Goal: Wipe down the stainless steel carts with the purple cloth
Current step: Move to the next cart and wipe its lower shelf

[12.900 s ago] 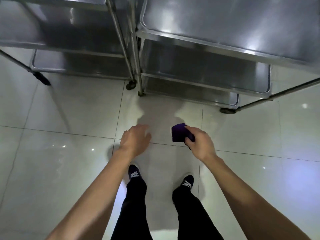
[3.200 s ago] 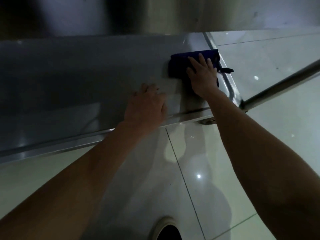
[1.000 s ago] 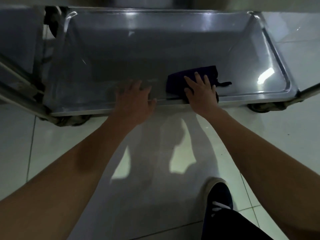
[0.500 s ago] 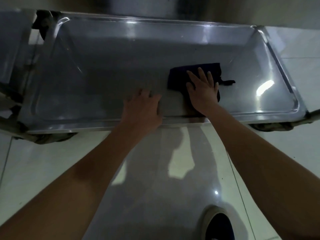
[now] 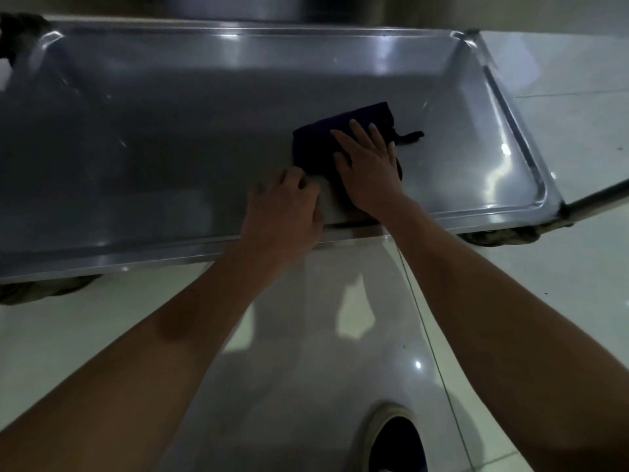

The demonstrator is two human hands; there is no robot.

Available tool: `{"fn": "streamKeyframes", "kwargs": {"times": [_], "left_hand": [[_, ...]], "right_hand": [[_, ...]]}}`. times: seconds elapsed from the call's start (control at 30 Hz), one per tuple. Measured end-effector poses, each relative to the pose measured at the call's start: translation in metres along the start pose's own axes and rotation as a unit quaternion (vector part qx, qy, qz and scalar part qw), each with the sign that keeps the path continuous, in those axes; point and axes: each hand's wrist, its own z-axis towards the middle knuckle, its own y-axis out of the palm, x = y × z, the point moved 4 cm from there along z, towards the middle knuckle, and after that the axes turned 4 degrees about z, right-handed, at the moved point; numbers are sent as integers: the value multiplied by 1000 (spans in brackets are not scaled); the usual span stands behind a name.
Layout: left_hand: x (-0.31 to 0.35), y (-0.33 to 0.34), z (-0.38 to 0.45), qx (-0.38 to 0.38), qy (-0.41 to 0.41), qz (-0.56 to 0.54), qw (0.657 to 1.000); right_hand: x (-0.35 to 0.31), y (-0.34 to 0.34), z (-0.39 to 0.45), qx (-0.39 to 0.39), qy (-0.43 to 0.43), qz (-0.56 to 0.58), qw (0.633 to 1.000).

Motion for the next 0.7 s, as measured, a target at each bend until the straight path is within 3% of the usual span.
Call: {"fn": "streamKeyframes", "kwargs": {"times": [0.37, 0.7], "left_hand": [[90, 7, 56, -7, 66, -5, 998], [67, 5, 66, 8, 25, 18, 1000]], "right_hand": [[145, -72, -24, 58, 151, 12, 987], [147, -71, 9, 73, 139, 19, 987]]}}
